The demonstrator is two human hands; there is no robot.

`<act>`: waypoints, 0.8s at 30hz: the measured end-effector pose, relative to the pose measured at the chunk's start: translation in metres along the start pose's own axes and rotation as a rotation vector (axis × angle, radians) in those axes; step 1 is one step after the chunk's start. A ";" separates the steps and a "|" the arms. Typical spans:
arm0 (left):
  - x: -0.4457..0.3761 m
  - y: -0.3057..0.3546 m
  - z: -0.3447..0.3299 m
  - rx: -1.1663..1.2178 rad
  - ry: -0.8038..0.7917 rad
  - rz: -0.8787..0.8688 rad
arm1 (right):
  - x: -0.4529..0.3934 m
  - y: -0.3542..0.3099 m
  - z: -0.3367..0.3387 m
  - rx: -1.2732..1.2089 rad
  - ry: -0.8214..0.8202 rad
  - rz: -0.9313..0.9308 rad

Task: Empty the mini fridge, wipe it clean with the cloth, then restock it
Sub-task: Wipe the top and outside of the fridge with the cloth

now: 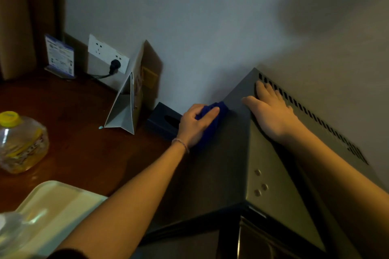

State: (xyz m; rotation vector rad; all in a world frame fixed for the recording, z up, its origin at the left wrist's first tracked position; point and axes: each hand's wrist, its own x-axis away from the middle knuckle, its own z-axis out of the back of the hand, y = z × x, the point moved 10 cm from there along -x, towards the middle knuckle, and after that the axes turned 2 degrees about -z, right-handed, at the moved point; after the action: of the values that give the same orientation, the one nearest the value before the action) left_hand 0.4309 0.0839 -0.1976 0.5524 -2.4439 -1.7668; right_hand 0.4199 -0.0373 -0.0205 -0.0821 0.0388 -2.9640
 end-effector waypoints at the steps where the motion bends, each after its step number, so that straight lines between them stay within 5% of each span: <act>1: -0.010 -0.014 -0.001 -0.011 -0.001 0.029 | 0.001 0.000 0.000 -0.006 -0.001 0.002; 13: 0.012 -0.159 0.046 -0.171 -0.013 0.347 | -0.003 0.003 0.002 -0.052 -0.006 0.039; 24: 0.113 -0.138 0.080 -0.181 -0.034 0.373 | -0.013 0.006 -0.002 -0.035 -0.011 0.048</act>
State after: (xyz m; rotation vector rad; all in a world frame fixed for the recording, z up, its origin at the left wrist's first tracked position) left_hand 0.3379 0.0809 -0.3696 0.0439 -2.1931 -1.8162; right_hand 0.4333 -0.0414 -0.0235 -0.1007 0.0898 -2.9154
